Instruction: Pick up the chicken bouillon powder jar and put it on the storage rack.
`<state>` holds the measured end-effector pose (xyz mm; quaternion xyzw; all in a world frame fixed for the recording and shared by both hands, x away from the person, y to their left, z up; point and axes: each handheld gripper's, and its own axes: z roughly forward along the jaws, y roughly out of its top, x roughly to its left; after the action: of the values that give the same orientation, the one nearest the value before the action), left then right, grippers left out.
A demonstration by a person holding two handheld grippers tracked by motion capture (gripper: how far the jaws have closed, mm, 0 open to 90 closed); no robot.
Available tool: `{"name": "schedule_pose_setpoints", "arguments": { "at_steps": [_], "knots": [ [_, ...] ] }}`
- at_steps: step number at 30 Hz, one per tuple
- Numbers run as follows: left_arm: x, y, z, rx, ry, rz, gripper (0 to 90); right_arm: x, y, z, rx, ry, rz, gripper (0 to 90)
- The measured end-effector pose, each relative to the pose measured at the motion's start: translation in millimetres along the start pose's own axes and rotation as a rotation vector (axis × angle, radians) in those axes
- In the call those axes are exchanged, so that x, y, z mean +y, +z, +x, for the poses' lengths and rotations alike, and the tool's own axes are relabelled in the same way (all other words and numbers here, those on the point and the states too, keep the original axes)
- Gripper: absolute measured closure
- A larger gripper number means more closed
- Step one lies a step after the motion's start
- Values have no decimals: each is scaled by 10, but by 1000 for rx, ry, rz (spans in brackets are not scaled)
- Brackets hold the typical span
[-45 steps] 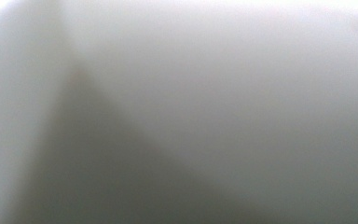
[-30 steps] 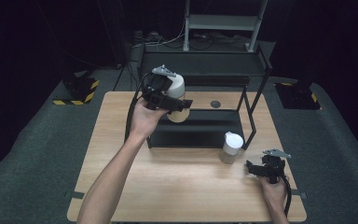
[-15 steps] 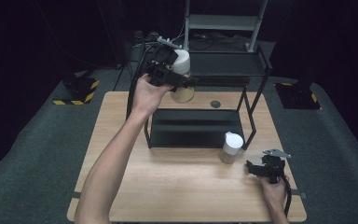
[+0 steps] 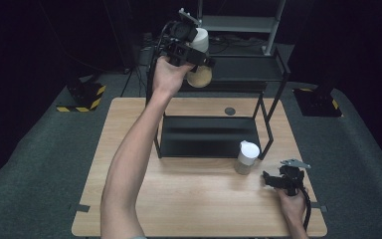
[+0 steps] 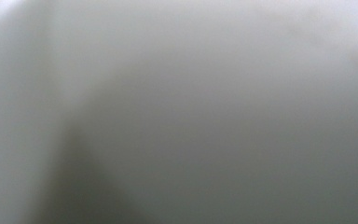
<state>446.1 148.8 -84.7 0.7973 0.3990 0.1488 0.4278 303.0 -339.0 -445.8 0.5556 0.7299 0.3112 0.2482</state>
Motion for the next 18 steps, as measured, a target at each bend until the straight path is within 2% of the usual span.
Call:
{"name": "schedule_pose_setpoints", "arguments": {
  "at_steps": [10,16,18],
  "knots": [
    [216,161,-87,115,-21,21,316,-2,1,0,0,0,-1,52],
    [287,250,-80,138,-39,26,317,-4,2,-1,0,-1,-2,52],
    [311,294,-82,151,-39,40,316,-4,2,-1,0,-1,-2,52]
  ]
}}
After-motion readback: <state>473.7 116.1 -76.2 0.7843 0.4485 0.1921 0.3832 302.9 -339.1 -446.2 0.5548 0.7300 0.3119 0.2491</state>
